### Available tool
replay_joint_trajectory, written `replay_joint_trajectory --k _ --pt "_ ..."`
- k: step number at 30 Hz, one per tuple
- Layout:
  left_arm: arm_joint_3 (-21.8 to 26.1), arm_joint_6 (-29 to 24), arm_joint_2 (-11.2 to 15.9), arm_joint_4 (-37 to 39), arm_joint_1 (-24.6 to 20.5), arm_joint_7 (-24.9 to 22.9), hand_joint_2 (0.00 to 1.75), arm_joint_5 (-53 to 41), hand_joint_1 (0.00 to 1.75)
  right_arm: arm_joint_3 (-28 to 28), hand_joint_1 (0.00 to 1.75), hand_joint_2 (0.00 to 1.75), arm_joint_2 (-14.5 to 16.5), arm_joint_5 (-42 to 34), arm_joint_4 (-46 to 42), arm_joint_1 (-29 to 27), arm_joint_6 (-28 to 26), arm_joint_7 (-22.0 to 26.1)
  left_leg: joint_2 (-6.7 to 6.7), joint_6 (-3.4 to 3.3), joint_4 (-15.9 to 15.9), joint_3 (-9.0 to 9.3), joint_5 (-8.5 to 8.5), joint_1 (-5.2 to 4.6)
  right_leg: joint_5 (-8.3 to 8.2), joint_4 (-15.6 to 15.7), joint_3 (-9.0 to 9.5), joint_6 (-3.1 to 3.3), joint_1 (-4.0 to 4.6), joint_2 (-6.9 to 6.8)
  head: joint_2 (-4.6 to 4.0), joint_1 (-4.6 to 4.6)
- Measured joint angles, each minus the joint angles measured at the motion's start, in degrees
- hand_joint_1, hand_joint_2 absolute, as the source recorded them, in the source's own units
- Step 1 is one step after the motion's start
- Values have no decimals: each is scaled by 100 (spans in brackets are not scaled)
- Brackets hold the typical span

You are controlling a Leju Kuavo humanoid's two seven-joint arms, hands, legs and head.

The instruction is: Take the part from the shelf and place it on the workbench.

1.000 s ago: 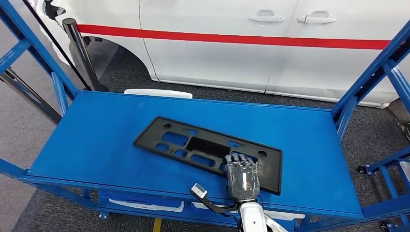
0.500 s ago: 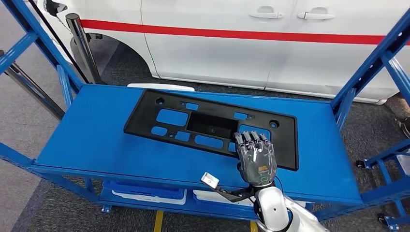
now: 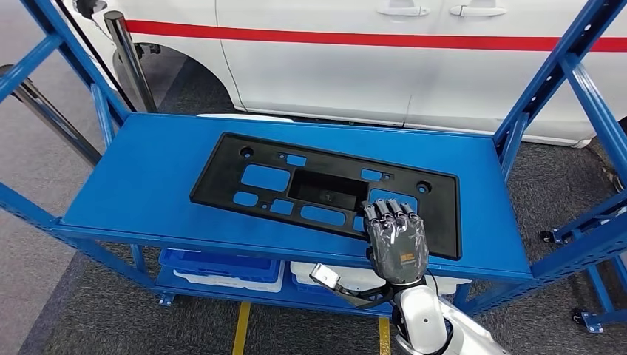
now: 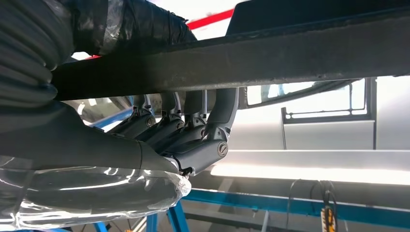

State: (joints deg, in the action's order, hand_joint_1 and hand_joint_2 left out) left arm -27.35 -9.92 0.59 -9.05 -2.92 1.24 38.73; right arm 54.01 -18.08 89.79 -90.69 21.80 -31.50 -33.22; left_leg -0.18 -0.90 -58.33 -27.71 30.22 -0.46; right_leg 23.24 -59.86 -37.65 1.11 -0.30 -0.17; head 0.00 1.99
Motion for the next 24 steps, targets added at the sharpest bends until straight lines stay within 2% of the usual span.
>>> replay_joint_trajectory --k 1,3,4,5,7,8,9,10,11,12,13,14,15,16,18,19,20,21,22,23,24 --pt "0 0 6 0 -6 1 175 2 0 1 175 175 -1 0 -3 1 -8 0 -1 -24 110 36 10 -21 -51 19 -7 -35 -10 -6 0 -1" --pt "-1 1 4 0 -18 1 175 4 0 2 175 175 -5 0 -7 1 -26 0 15 -72 186 -7 -111 -22 -106 51 -23 -100 -27 -6 0 3" --pt "-1 1 1 0 -26 0 175 5 0 2 175 175 -11 0 -8 1 -35 0 32 -111 224 -36 -188 -8 -7 -7 -57 -124 -28 1 0 5" --pt "-1 2 -4 0 -32 -1 175 5 0 2 175 175 -18 0 -8 1 -40 0 51 -147 259 -83 -271 8 200 -169 -117 -145 -29 8 0 7" --pt "-1 2 -12 0 -31 -1 175 6 0 2 175 175 -34 0 -7 -3 -45 1 77 -192 257 -234 -400 18 783 -800 -287 -183 -46 16 0 6" --pt "-1 2 -14 0 -26 -1 175 7 0 2 175 175 -41 0 -6 -8 -47 1 83 -191 235 -326 -455 17 977 -1157 -355 -205 -58 16 0 6" --pt "-1 2 -15 0 -22 -1 175 7 0 3 175 175 -47 0 -6 -12 -46 1 85 -182 208 -424 -507 18 1031 -1414 -368 -227 -73 15 0 6" --pt "-1 3 -16 0 -21 -1 175 7 0 3 175 175 -51 0 -6 -14 -48 0 86 -168 172 -526 -555 20 963 -1512 -306 -249 -90 14 0 4" --pt "-1 5 -17 0 -23 -1 175 8 0 4 175 175 -52 0 -6 -14 -49 0 85 -149 125 -627 -595 25 816 -1412 -145 -266 -110 13 0 5" --pt "-1 8 -18 0 -24 -2 175 10 0 4 175 175 -52 0 -6 -14 -54 0 82 -126 67 -720 -627 31 682 -1140 105 -283 -131 13 0 4" --pt "-1 10 -19 0 -24 -2 175 15 0 4 175 175 -52 0 -7 -12 -61 1 77 -98 0 -808 -651 29 653 -764 394 -293 -139 14 0 6" --pt "-1 11 -19 0 -24 -3 175 21 0 4 175 175 -51 0 -10 -19 -79 1 72 -66 -61 -875 -676 27 681 -432 629 -277 -132 22 0 1" --pt "-2 11 -19 0 -24 -4 175 30 0 4 175 175 -49 0 -14 -36 -117 1 67 -32 -106 -920 -704 23 743 -191 776 -251 -120 31 0 -1" --pt "-2 9 -19 0 -23 -5 175 37 0 6 175 175 -47 0 -17 -60 -162 1 64 5 -127 -949 -741 24 795 -69 826 -209 -95 43 0 -5" --pt "-3 5 -20 6 -4 -10 175 50 0 11 175 175 -38 1 -19 -110 -243 0 53 85 -126 -994 -806 45 716 -32 744 -89 -82 44 0 -4" --pt "-3 3 -24 10 3 -14 175 61 0 15 175 175 -23 1 -18 -122 -247 0 46 121 -172 -1044 -726 59 646 -22 679 -28 -81 39 0 -7" --pt "-4 1 -29 14 9 -18 175 81 0 17 175 175 3 1 -16 -126 -244 0 40 154 -299 -1114 -539 70 567 -7 600 26 -88 30 0 -6" --pt "-9 0 -34 18 5 -21 175 101 0 19 175 175 37 1 -13 -132 -247 0 37 177 -537 -1197 -255 81 488 -1 517 63 -86 24 0 -10" --pt "-13 0 -39 17 0 -21 175 113 0 19 175 175 73 1 -9 -156 -275 1 37 197 -859 -1276 55 85 417 1 428 83 -74 23 0 -13" --pt "-16 0 -39 17 -3 -21 175 110 0 19 175 175 103 2 -4 -204 -346 6 36 209 -1211 -1334 286 89 351 -3 343 93 -60 15 0 -12" --pt "-17 0 -39 17 -5 -20 175 94 0 15 175 175 130 2 2 -282 -443 33 36 212 -1504 -1342 387 89 288 -8 259 97 -44 4 0 -13"
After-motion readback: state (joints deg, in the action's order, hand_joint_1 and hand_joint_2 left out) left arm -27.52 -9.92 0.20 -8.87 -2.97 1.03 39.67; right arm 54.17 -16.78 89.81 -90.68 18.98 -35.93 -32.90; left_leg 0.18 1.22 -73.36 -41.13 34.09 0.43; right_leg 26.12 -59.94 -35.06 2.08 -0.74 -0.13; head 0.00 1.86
